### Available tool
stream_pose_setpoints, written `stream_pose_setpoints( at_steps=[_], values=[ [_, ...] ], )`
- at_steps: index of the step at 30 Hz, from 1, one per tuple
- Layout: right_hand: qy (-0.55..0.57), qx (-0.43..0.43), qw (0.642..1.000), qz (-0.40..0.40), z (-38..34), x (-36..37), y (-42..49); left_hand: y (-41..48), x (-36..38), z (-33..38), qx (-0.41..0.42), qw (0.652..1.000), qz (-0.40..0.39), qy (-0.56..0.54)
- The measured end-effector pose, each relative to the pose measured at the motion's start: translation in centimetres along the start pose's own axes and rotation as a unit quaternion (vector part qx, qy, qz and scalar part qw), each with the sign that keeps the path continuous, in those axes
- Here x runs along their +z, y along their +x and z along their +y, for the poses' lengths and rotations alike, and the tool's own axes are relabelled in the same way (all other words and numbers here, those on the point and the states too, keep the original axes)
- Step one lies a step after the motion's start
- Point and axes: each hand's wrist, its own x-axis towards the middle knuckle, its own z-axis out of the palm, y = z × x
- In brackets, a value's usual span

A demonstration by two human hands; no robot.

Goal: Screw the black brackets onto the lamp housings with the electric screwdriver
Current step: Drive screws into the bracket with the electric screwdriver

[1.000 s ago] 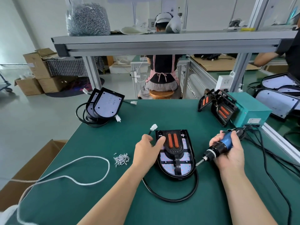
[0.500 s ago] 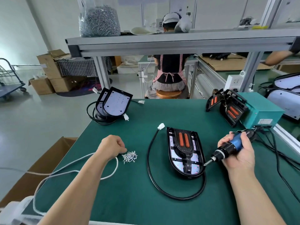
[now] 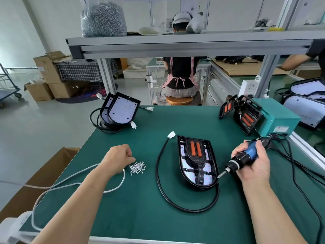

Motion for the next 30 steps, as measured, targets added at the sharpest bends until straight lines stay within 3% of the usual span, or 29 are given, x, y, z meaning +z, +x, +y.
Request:
stream_pose_setpoints(
  at_steps=[9, 20, 30],
  values=[
    [-0.001, -0.002, 1.0, 0.0, 0.1, -0.1, 0.0, 0.2, -0.8, -0.2, 0.017, 0.997, -0.039, 0.071],
    [-0.006, -0.011, 1.0, -0.007, 0.2, -0.3, 0.2, 0.6, -0.7, -1.4, 0.024, 0.997, -0.034, -0.058],
    [-0.008, -0.003, 1.0, -0.001, 0.2, -0.1, 0.2, 0.8, -0.8, 0.5, 0.074, 0.994, -0.077, 0.03]
  ],
)
